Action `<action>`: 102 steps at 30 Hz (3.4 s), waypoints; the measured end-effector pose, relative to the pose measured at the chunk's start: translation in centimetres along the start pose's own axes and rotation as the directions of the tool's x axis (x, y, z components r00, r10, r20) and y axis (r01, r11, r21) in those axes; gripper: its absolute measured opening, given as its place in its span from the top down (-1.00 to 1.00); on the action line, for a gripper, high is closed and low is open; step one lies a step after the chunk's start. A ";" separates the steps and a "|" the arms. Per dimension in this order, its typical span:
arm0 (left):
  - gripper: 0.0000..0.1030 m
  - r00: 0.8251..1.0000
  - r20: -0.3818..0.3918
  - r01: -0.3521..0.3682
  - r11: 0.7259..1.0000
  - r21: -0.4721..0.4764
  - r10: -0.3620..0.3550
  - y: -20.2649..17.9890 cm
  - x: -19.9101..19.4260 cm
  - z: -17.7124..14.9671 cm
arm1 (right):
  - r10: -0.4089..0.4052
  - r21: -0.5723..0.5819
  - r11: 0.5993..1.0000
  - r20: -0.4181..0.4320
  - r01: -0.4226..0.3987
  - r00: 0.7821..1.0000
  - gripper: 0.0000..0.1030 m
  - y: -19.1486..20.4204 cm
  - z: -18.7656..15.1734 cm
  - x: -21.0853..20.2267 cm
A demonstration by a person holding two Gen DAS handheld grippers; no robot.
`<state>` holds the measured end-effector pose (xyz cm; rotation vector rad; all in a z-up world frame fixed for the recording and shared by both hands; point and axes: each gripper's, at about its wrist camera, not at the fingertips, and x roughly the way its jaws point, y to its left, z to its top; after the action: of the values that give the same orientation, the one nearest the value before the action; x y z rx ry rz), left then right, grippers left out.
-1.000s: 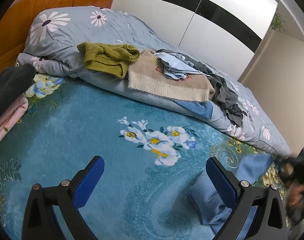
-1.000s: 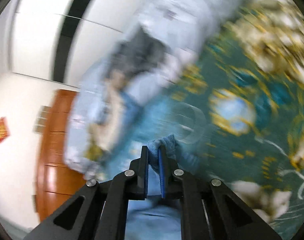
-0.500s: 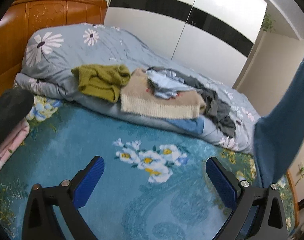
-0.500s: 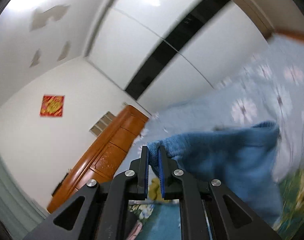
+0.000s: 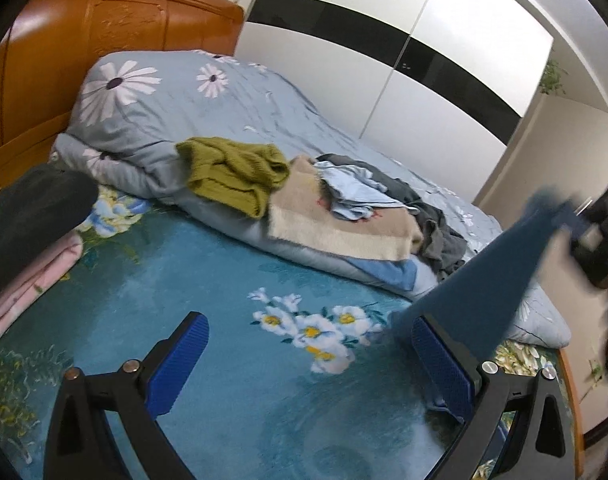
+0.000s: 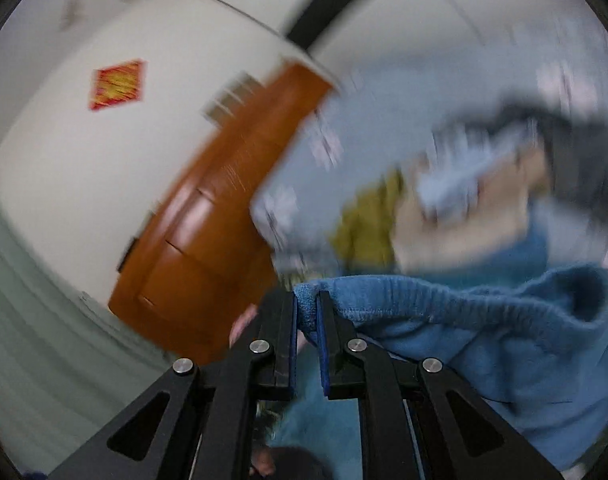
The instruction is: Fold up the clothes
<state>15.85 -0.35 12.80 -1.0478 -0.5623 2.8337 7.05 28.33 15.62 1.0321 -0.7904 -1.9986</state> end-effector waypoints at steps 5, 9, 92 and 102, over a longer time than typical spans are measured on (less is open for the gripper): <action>-1.00 1.000 -0.023 -0.012 0.997 -0.075 0.011 2.4 0.3 -1.0 | 0.023 0.106 0.994 -0.184 -0.003 0.983 0.82 -4.6 -4.8 10.3; -1.00 0.996 -0.083 -0.016 0.994 -0.105 0.007 3.1 1.8 -1.9 | 0.059 0.177 0.984 -0.241 -0.016 0.969 0.82 -6.0 -7.2 15.0; 0.54 0.865 -0.501 -0.224 0.912 -0.345 0.023 5.7 16.6 -10.8 | -0.693 -0.031 0.717 -0.138 0.696 0.708 0.39 -15.2 -15.9 -10.2; 0.54 0.865 -0.501 -0.225 0.911 -0.346 0.024 5.6 16.5 -10.8 | -0.681 -0.009 0.725 -0.156 0.689 0.715 0.44 -16.2 -16.6 -9.7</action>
<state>10.50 0.96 -6.91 -1.8579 -1.0603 2.4374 19.84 42.02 -1.22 1.6680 -0.3862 -2.4722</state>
